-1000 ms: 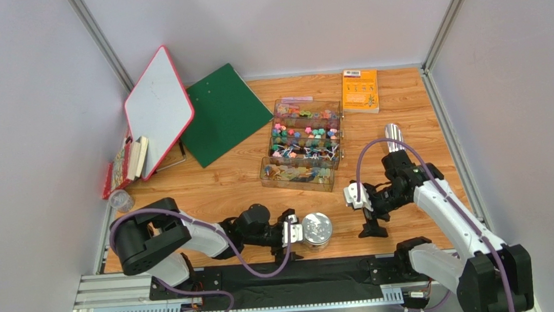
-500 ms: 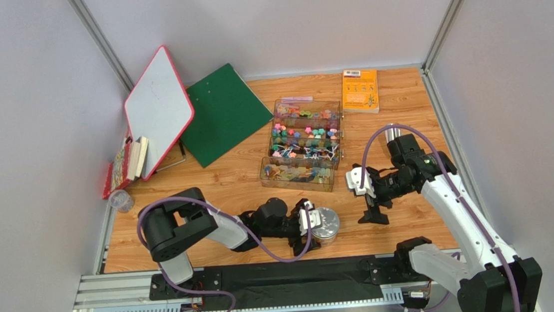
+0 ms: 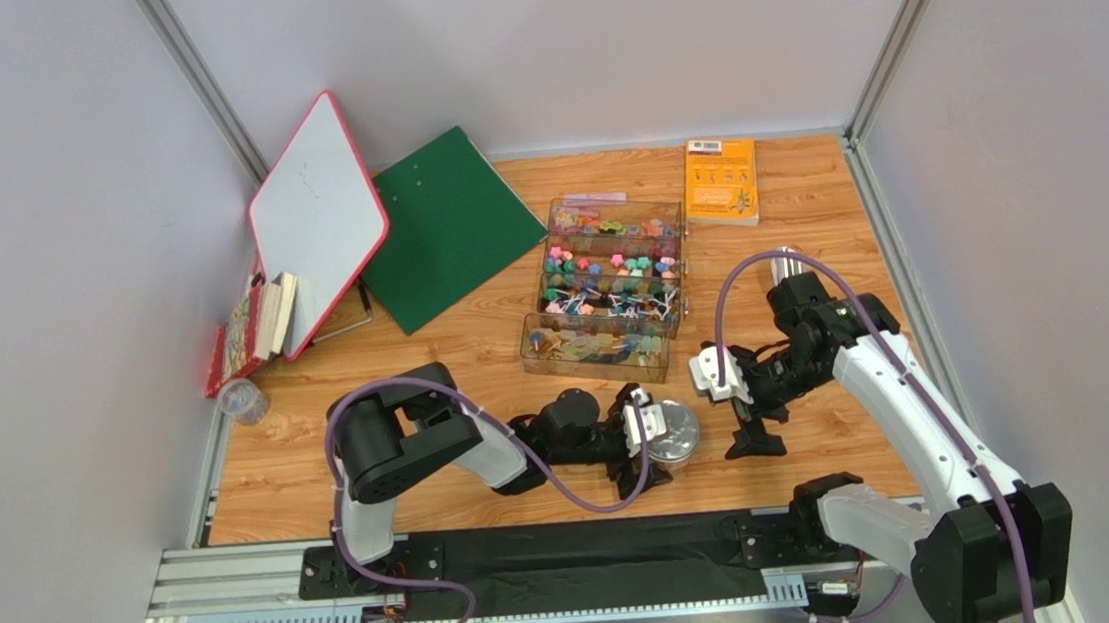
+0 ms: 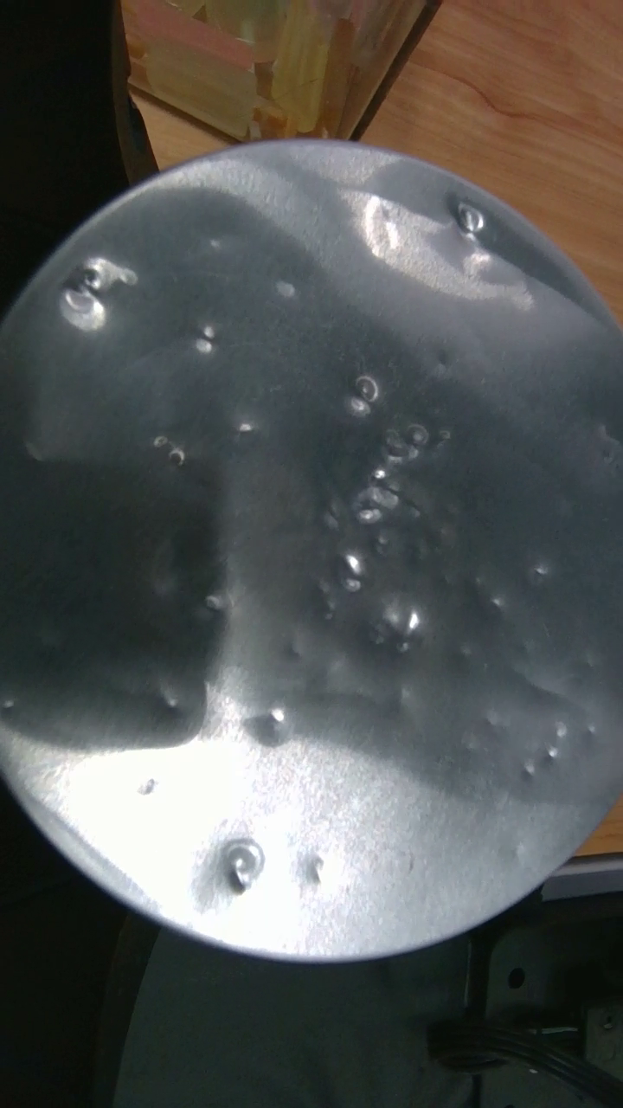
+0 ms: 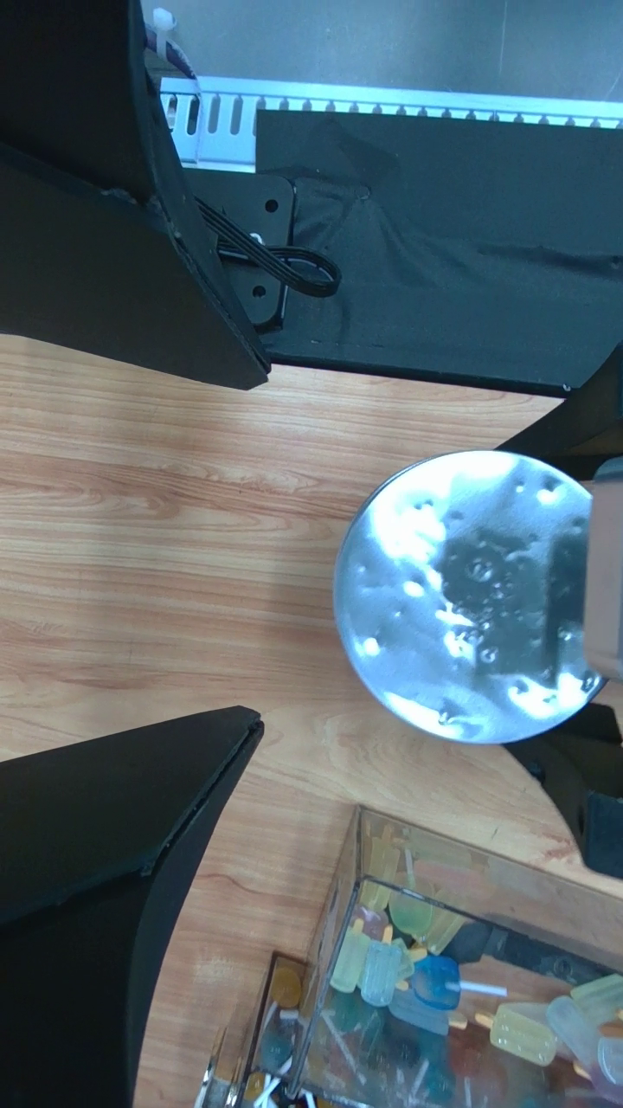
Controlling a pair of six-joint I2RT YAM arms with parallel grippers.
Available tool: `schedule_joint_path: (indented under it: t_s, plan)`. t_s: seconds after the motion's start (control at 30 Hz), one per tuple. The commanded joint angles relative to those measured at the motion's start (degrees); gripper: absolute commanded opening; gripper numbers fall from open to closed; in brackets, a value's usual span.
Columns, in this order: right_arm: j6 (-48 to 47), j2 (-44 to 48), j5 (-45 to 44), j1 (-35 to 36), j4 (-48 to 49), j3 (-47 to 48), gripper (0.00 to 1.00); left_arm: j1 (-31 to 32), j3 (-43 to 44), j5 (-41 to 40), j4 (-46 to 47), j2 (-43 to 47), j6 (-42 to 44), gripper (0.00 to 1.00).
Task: Pack the candies
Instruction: Move the packing bottle to the center of the board, then screw the bottle lid onto the packing bottle.
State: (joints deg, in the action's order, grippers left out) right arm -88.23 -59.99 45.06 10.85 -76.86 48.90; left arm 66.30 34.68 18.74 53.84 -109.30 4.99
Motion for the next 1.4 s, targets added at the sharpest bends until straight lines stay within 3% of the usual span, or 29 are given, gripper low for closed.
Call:
schedule_joint_path:
  t_s: [0.0, 0.17, 0.37, 0.77, 1.0, 1.07, 1.13, 1.37]
  plan:
    - [-3.35, -1.45, 0.47, 0.22, -3.91, 1.01, 1.0, 0.93, 2.67, -1.78, 1.18, -4.52, -3.4, 1.0]
    - [-5.99, -1.1, -1.64, 0.14, -4.97, 0.84, 1.0, 1.9, 4.08, -3.79, 2.31, -7.77, -4.11, 0.9]
    - [-9.42, -2.59, -0.06, 0.22, -7.16, 1.28, 1.0, 1.99, 4.26, -6.35, 7.76, -13.13, -3.59, 0.86]
    - [-6.09, -11.82, -0.15, 0.31, -3.39, 6.46, 1.0, 1.9, 3.29, -6.35, 8.91, -15.42, -3.68, 0.64]
    - [-3.1, -12.26, -0.32, 2.85, -2.24, 5.85, 1.0, 1.64, 3.03, -7.05, 8.73, -15.6, -4.64, 0.31]
    - [-2.39, -12.17, -0.67, 3.73, -2.07, 5.42, 1.0, 1.55, 2.94, -7.4, 8.65, -15.6, -4.73, 0.19]
    - [-0.99, -12.0, -0.85, 4.35, -1.37, 5.06, 1.0, 1.46, 2.94, -7.76, 8.82, -15.68, -4.73, 0.0]
    - [1.39, -11.73, -4.62, 6.02, -1.01, 2.7, 1.0, 1.29, 2.42, -8.98, 9.43, -15.6, -5.61, 0.0]
